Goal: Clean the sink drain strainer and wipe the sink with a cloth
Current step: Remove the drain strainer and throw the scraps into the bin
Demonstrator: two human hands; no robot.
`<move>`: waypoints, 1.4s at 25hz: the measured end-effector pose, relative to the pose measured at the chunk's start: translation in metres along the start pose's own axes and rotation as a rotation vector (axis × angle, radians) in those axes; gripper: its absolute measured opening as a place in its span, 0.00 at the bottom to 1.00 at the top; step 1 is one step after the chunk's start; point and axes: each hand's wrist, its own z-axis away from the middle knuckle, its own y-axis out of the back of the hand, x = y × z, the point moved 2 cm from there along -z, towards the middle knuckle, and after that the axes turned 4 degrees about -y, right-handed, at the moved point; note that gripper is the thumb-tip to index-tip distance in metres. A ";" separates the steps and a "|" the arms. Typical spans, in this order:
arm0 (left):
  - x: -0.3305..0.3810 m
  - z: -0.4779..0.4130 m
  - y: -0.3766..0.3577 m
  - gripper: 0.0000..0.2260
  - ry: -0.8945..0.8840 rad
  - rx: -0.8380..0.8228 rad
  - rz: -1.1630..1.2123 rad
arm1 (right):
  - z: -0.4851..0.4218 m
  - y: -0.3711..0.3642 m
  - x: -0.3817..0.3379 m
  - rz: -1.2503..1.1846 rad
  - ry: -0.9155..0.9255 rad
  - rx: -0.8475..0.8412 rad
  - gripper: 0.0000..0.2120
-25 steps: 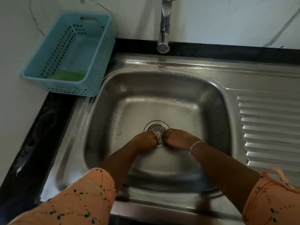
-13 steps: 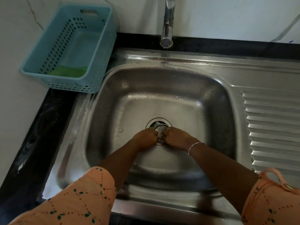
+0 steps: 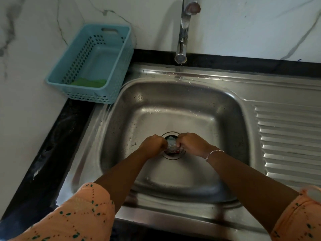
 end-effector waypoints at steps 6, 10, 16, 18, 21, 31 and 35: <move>0.007 0.021 0.028 0.08 -0.064 0.199 0.182 | 0.013 0.037 -0.005 -0.296 -0.082 0.069 0.07; 0.021 0.027 0.051 0.06 -0.088 0.360 0.339 | 0.035 0.070 -0.003 -0.572 -0.163 0.139 0.08; 0.077 0.008 0.079 0.05 -0.089 0.409 0.548 | 0.096 0.110 0.022 -0.947 -0.324 0.372 0.11; 0.105 -0.003 0.082 0.05 -0.122 0.373 0.641 | 0.119 0.122 0.037 -0.959 -0.374 0.433 0.10; 0.149 -0.021 0.081 0.06 -0.140 0.301 0.783 | 0.154 0.136 0.064 -0.935 -0.475 0.491 0.07; 0.258 -0.062 0.059 0.07 -0.046 0.196 0.631 | 0.227 0.141 0.123 -0.749 -0.737 0.490 0.08; 0.271 -0.070 0.048 0.09 -0.052 0.160 0.569 | 0.230 0.131 0.133 -0.727 -0.785 0.496 0.09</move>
